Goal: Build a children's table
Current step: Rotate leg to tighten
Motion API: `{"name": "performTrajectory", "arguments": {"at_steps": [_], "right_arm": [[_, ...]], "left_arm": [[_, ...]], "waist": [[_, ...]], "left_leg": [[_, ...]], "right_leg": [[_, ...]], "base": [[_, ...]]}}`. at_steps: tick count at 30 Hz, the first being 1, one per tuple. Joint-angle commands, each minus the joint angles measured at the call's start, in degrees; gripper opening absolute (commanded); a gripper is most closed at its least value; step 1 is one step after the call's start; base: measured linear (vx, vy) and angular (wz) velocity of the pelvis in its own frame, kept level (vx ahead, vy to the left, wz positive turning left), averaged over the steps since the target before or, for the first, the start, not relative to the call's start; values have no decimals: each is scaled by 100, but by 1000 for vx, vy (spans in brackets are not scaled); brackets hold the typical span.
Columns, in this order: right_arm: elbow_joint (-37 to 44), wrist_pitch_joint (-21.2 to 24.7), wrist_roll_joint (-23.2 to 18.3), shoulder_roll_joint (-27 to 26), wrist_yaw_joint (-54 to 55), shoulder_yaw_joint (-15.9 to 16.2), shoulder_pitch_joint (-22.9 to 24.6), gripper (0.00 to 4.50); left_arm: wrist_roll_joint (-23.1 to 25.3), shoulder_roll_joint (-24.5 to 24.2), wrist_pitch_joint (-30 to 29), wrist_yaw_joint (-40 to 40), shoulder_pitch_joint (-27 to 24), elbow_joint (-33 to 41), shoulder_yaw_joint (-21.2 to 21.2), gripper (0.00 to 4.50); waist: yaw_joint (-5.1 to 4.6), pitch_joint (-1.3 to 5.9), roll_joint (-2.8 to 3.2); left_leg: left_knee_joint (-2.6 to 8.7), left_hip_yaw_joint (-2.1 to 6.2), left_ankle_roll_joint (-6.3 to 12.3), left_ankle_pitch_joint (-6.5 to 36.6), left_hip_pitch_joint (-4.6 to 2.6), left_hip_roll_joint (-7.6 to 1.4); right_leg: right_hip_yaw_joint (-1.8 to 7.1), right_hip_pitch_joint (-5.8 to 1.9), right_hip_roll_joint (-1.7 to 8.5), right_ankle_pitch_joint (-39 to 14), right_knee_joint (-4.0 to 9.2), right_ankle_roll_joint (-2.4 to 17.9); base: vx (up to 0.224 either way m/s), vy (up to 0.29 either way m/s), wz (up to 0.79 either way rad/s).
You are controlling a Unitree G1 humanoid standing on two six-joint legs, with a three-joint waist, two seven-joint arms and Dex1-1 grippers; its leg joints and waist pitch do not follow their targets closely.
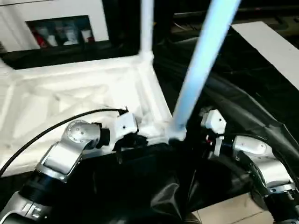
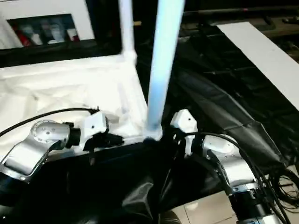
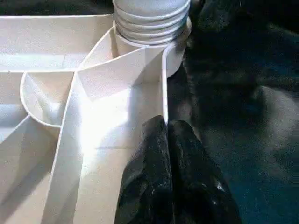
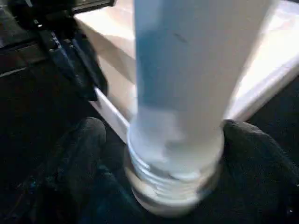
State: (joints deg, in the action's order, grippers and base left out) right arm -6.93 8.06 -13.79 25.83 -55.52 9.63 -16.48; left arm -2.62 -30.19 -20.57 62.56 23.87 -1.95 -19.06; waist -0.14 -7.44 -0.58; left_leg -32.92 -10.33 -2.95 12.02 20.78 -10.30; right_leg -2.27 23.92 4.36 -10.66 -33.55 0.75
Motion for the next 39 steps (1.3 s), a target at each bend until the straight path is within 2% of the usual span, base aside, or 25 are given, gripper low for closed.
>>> {"name": "performTrajectory", "arguments": {"at_steps": [1,3,4,7,10,11,18,21,24,27,28,29,30,31,33,34,35,36,37,39], "right_arm": [[-23,-37,69,68,-165,122,-74,407],[-104,-88,140,68,-223,176,-119,407],[-144,-98,141,64,-249,182,-144,385],[-252,-89,99,19,-287,162,-233,371],[-296,-92,92,1,-293,157,-268,346],[-397,-124,111,0,-334,185,-328,329],[-568,-225,192,11,-397,208,-395,280],[-613,-246,208,-14,-390,216,-404,271],[-664,-226,193,-124,-248,186,-350,269],[-921,-104,185,-543,558,-89,-332,268],[-982,-91,192,-620,710,-136,-340,268],[-1029,-77,208,-696,867,-173,-344,267],[-1154,11,235,-960,1367,-286,-360,267],[-1167,27,240,-999,1438,-298,-365,267],[-1314,195,359,-1414,2292,-421,-453,267],[-1319,203,364,-1429,2325,-426,-458,267],[-1383,278,477,-1659,2824,-471,-540,267],[-1436,333,566,-1826,3172,-497,-607,267],[-1509,404,661,-2032,3519,-516,-688,267],[-1607,450,864,-2215,3904,-457,-791,267]], "left_arm": [[118,-79,-139,235,-260,-138,-459,0],[96,-99,-150,275,-276,-90,-470,0],[74,-115,-150,290,-279,-76,-474,0],[40,-134,-155,312,-291,-49,-480,0],[36,-140,-162,321,-303,-35,-477,0],[35,-152,-179,343,-335,-6,-461,0],[55,-154,-191,351,-344,-14,-452,0],[60,-160,-187,345,-337,-41,-471,0],[75,-68,-248,223,-314,-174,-489,0],[187,373,-335,-342,-185,-567,-413,0],[202,452,-354,-435,-158,-631,-402,0],[217,536,-370,-539,-133,-689,-385,0],[253,816,-448,-875,-38,-886,-327,0],[258,854,-467,-918,-22,-914,-322,0],[335,1229,-641,-1410,158,-1232,-246,0],[338,1241,-646,-1427,164,-1244,-243,0],[395,1432,-716,-1731,278,-1440,-183,0],[430,1569,-752,-1950,371,-1597,-127,0],[476,1715,-800,-2165,483,-1779,-77,0],[504,1881,-817,-2426,619,-2010,10,0]], "waist": [[3,342,-22],[9,349,-23],[11,345,-25],[29,347,-50],[34,348,-52],[28,351,-71],[33,367,-59],[32,366,-62],[31,361,-38],[16,303,-45],[15,266,-48],[13,257,-52],[9,258,-52],[4,247,-41],[2,260,-25],[-6,254,-6],[-23,248,-36],[-21,239,3],[-41,239,-15],[-57,231,-23]], "left_leg": [[331,27,869,75,-59,-293],[325,28,826,91,-57,-288],[324,27,817,86,-52,-287],[308,23,818,74,-41,-270],[308,26,792,91,-37,-266],[305,25,795,73,-48,-270],[286,22,878,-57,-47,-258],[284,22,883,-49,-48,-259],[287,24,859,-14,-50,-261],[323,16,692,378,-51,-257],[361,28,481,762,-67,-259],[375,42,305,1081,-99,-256],[384,50,240,1163,-101,-261],[404,62,147,1263,-107,-257],[418,75,48,1311,-112,-260],[426,77,30,1330,-103,-253],[439,88,-3,1428,-82,-232],[445,98,-46,1461,-87,-233],[441,92,-65,1588,-108,-216],[455,110,-85,1630,-89,-201]], "right_leg": [[252,-327,335,-110,218,1916],[257,-329,339,-140,211,1888],[261,-329,339,-143,212,1877],[271,-332,343,-141,202,1852],[268,-336,339,-227,202,1821],[265,-326,332,-217,196,1812],[263,-334,326,-33,174,1846],[261,-333,321,-60,175,1855],[262,-330,323,-101,179,1864],[264,-301,325,-672,265,1798],[260,-294,329,-1293,336,1676],[267,-278,344,-1835,384,1502],[274,-274,348,-1986,393,1428],[277,-251,342,-2214,432,1311],[279,-238,337,-2221,435,1216],[277,-228,327,-2206,435,1203],[271,-233,323,-2319,455,1101],[272,-220,331,-2378,455,1074],[273,-191,328,-2554,497,1006],[266,-191,330,-2717,515,900]], "base": [[0,0,0],[0,0,0],[0,0,0],[0,0,0],[0,0,0],[0,0,0],[0,0,0],[0,0,0],[0,0,0],[0,0,0],[0,0,0],[0,0,0],[0,0,0],[0,0,0],[0,0,0],[0,0,0],[0,0,0],[0,0,0],[0,0,0],[0,0,0]]}}
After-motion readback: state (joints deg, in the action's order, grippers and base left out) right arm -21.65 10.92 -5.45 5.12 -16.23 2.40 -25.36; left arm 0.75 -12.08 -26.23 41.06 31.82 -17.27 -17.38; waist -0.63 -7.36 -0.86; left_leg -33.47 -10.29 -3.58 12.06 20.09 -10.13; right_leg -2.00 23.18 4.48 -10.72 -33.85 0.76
